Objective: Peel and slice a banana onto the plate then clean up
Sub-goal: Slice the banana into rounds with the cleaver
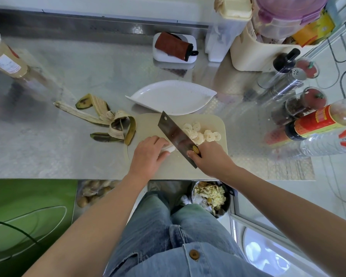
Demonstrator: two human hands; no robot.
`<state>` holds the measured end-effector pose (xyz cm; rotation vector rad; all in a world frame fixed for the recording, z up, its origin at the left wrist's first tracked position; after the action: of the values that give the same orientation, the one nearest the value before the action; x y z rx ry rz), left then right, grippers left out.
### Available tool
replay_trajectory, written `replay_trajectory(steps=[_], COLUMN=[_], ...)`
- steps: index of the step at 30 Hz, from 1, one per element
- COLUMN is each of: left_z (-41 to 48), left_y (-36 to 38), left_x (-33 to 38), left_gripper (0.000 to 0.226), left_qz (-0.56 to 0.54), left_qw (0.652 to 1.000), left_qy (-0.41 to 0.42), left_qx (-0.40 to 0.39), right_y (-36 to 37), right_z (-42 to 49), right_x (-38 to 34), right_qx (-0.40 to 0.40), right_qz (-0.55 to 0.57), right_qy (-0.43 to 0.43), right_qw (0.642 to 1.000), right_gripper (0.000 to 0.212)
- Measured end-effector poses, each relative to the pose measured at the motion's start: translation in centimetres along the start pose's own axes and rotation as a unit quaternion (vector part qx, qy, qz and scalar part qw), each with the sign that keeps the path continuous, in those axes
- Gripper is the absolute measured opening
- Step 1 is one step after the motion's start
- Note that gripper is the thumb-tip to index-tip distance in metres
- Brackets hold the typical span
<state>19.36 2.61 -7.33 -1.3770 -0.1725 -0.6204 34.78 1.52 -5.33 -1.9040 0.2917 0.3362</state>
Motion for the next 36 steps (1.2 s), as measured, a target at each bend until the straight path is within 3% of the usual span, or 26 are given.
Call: replay_trajectory(steps=[20, 36], left_z=[-0.2, -0.1], left_y=[0.1, 0.2], left_x=[-0.5, 0.3], left_gripper=[0.027, 0.035], left_qz=[-0.005, -0.01], left_qw=[0.999, 1.0], left_qy=[-0.04, -0.011], left_qx=[0.003, -0.005], right_y=[3.1, 0.5], right_z=[0.2, 1.0], right_x=[-0.6, 2.5], right_qx=[-0.019, 0.041], right_qz=[-0.023, 0.035], right_qy=[-0.018, 0.028], right_qw=[0.999, 0.998], right_gripper=[0.049, 0.051])
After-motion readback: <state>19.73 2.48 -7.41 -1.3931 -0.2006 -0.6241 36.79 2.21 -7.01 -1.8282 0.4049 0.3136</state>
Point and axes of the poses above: each hand's wrist, its own z-axis towards the middle knuckle, its own y-axis out of the palm, x = y × z, the point moved 9 cm from there along z, towards the middle knuckle, and after that the axes turned 10 degrees about x, right-handed, at the moved point
